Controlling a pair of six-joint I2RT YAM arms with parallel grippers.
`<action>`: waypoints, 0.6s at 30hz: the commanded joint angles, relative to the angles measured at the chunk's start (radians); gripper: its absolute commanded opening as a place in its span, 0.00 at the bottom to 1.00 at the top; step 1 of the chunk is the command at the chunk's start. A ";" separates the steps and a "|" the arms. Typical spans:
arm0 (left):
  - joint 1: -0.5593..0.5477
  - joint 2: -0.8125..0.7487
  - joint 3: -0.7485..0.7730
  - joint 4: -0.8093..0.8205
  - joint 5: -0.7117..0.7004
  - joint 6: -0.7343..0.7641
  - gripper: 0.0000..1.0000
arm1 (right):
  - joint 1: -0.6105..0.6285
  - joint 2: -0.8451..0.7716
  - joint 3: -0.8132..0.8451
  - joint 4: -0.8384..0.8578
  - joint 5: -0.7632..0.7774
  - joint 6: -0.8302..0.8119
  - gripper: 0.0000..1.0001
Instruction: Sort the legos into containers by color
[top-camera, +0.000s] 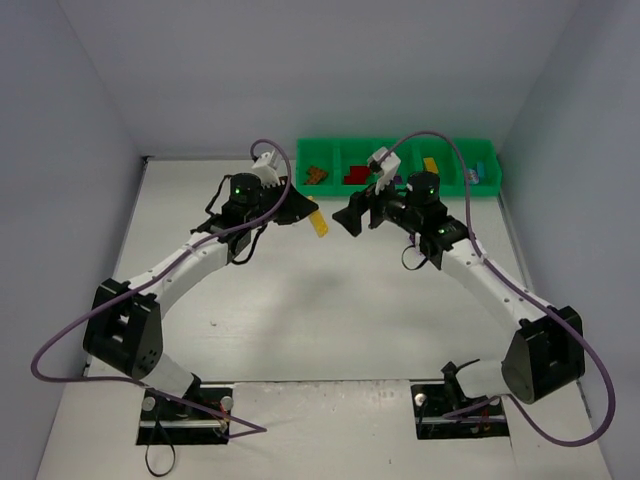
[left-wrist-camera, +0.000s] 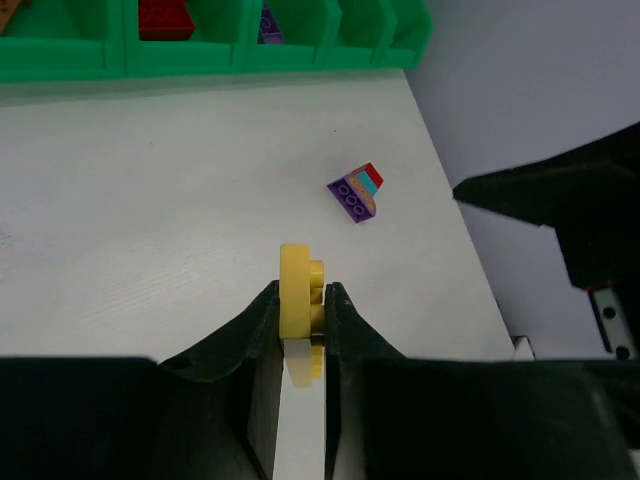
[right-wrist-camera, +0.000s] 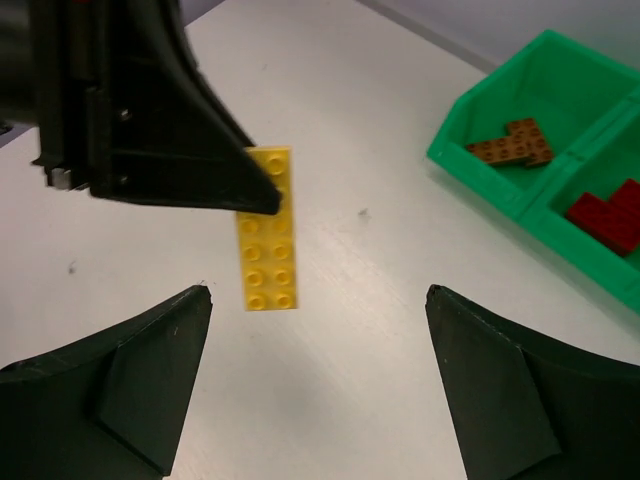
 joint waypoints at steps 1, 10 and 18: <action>-0.003 -0.022 0.048 0.128 0.034 -0.094 0.00 | 0.048 -0.058 -0.019 0.056 -0.034 0.040 0.85; -0.015 -0.047 0.062 0.124 0.050 -0.124 0.00 | 0.132 0.009 0.003 0.053 -0.012 0.024 0.84; -0.034 -0.074 0.040 0.125 0.053 -0.123 0.00 | 0.166 0.104 0.054 0.048 0.035 -0.022 0.76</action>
